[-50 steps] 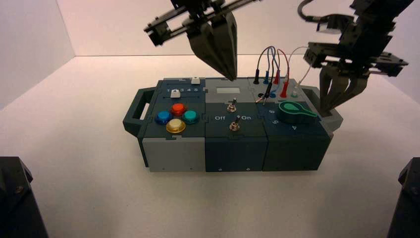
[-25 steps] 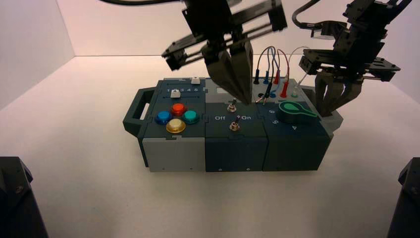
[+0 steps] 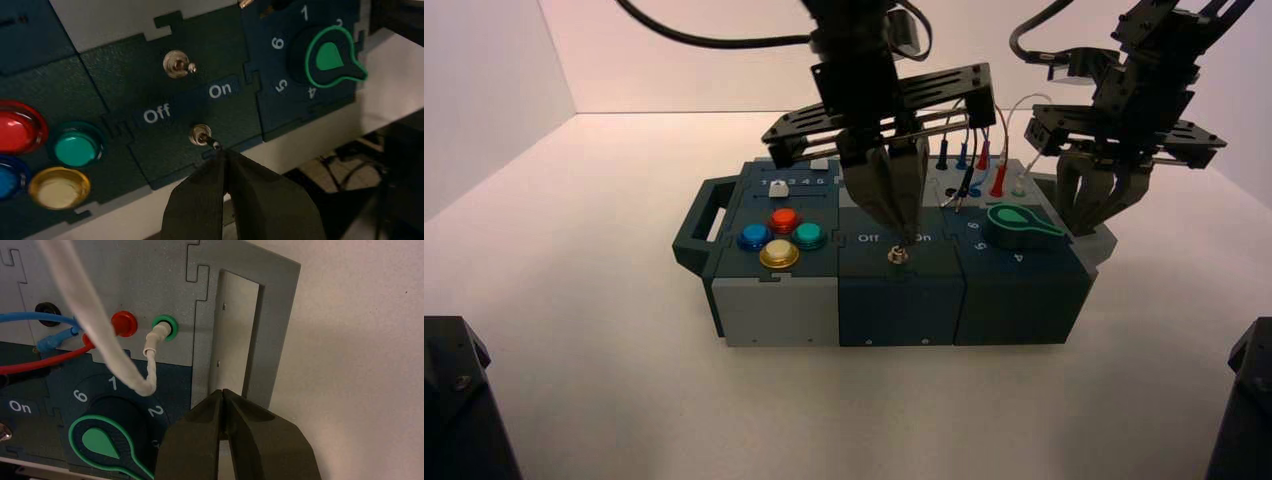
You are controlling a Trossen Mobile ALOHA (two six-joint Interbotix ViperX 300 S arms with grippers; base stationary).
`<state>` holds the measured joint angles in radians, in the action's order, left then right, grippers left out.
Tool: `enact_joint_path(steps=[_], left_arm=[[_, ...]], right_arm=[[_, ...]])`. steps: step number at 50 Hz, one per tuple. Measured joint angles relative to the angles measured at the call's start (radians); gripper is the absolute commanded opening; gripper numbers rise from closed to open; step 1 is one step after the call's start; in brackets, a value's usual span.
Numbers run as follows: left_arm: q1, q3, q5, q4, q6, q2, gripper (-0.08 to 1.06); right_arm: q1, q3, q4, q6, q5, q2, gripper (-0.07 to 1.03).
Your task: Flip the bottom switch off with the left gripper.
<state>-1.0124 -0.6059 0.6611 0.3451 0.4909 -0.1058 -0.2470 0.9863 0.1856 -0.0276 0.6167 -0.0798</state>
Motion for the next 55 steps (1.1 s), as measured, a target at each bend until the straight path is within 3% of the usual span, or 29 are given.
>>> enact_joint_path(steps=[2,3,4,5,10,23,55], left_arm=[[-0.006,0.018,0.018,-0.034,0.028,-0.005,-0.03],[-0.005,0.018,0.020,-0.037,0.029,-0.006,-0.03],[-0.009,0.034,0.037,-0.064,0.049,-0.011,-0.03],[-0.011,0.041,0.044,-0.075,0.057,-0.014,-0.03],[-0.012,0.075,0.071,-0.100,0.066,-0.031,-0.03],[-0.023,0.091,0.077,-0.081,0.066,-0.054,-0.03],[-0.025,0.051,0.014,-0.086,0.067,-0.077,-0.03]], right_arm=[[0.000,0.000,0.000,0.000,0.000,0.000,-0.02],[0.000,0.000,0.000,0.002,-0.002,0.000,-0.02],[0.000,0.000,0.000,0.002,-0.002,0.000,-0.02],[0.000,0.000,0.000,0.000,-0.002,0.000,-0.02],[0.000,0.002,0.000,0.002,-0.003,0.000,-0.02],[0.000,0.002,0.000,0.002,-0.011,0.000,-0.02],[0.002,-0.008,0.000,0.000,-0.034,0.032,-0.02]])
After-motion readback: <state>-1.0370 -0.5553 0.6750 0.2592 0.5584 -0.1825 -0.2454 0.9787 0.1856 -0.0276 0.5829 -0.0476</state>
